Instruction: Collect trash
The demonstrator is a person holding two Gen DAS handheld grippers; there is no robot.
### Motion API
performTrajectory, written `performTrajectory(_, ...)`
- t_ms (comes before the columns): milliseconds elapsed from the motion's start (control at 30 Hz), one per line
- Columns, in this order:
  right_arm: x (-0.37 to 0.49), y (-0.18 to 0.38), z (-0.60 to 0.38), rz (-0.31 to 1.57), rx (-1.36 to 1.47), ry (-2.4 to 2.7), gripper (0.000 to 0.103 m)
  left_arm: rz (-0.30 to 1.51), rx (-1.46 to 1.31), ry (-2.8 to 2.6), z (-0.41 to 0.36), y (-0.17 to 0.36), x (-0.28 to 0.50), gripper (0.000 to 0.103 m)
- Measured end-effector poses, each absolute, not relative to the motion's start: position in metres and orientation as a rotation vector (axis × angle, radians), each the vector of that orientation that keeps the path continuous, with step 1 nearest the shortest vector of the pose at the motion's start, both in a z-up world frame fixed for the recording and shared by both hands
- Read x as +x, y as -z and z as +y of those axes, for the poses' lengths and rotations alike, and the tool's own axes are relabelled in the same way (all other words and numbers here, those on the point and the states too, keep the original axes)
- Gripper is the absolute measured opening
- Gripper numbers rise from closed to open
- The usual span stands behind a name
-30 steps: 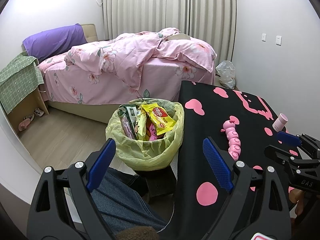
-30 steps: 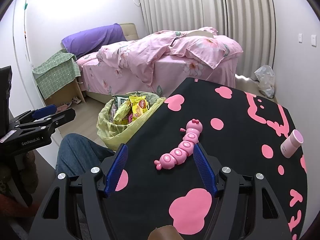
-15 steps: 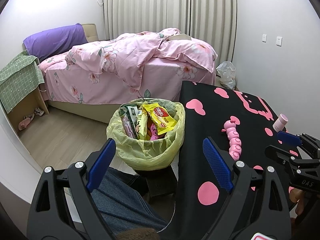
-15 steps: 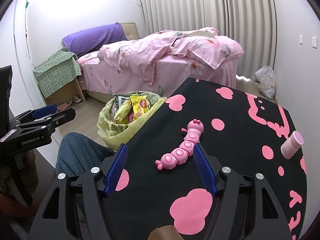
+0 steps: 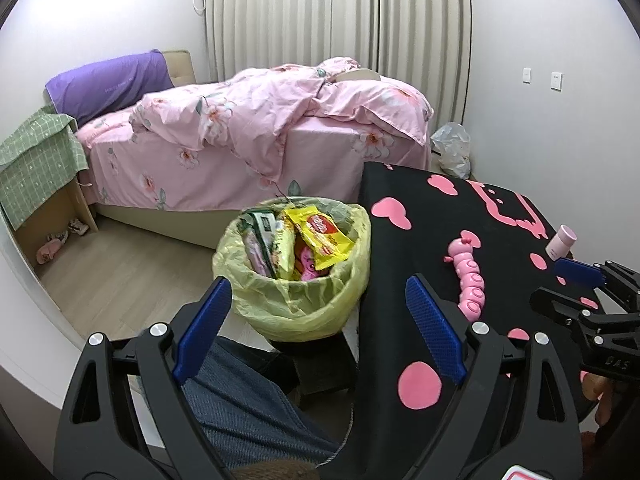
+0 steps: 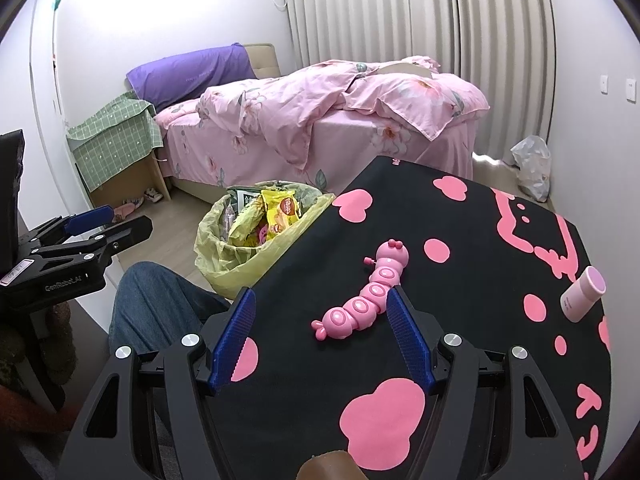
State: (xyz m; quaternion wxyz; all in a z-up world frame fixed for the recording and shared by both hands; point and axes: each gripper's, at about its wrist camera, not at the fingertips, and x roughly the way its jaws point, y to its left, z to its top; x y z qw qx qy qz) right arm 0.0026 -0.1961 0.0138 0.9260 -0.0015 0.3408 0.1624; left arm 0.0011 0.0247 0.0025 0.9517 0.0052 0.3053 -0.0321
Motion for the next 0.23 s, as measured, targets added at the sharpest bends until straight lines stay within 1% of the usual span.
performTrajectory(100,0.008,-0.013,-0.208,0.718,0.004,-0.326,0.064,0.659,-0.015,0.157,0.016,0.006,0.009,0.084)
performTrajectory(133,0.014,-0.012,-0.226,0.724,0.027,-0.292,0.064,0.667,-0.005,0.195,0.009,0.009,0.011,0.084)
performTrajectory(233,0.029,-0.004,-0.263,0.728,0.056,-0.217,0.065,0.725,0.105,0.429,-0.036,0.026,0.018,0.085)
